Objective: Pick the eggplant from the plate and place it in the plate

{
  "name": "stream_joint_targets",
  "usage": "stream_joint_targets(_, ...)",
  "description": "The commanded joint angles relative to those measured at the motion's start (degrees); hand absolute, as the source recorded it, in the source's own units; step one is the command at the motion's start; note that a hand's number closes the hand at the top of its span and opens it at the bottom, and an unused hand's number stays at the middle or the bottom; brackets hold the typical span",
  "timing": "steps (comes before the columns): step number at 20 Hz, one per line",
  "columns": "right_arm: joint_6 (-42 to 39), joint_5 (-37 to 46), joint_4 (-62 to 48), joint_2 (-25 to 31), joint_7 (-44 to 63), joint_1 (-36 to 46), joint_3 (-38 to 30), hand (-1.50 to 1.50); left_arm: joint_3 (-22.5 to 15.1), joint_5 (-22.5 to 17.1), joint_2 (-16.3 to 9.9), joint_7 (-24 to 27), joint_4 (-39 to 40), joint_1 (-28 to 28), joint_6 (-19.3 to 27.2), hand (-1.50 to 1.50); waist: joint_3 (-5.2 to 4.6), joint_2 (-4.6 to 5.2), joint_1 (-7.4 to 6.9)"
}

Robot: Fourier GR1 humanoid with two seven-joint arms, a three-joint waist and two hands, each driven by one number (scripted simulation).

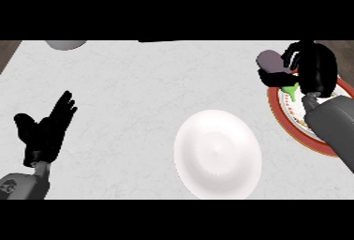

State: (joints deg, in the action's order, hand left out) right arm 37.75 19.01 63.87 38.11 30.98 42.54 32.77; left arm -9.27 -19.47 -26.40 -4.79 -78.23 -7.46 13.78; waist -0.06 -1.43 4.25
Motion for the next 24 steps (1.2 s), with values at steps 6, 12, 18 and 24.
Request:
stream_joint_targets(6,4.35,-2.48,12.33,13.21,-1.53,-21.72,-9.57,1.5,1.56,0.64,-0.85,-2.91,-2.47,-1.77,-2.18,0.0,0.08,1.13,-2.78)
stream_joint_targets(12,-6.67,-7.93,1.57,13.13,-12.25,-22.69,-14.35,1.5,-1.39,5.09,4.46,-0.32,-1.01,-2.22,-0.5,0.0,0.11,1.52,-4.21)
stream_joint_targets(18,-16.05,-19.58,-9.5,8.95,-27.16,-24.95,-21.8,-1.5,0.93,2.98,2.49,0.21,-0.69,-0.76,-4.99,0.0,0.17,1.65,-4.78)
stream_joint_targets(24,-15.72,-16.81,-14.04,7.07,-41.48,-22.73,-26.63,-1.5,0.85,5.9,4.26,-4.0,-4.38,-2.29,-2.46,0.0,0.13,1.46,-4.62)
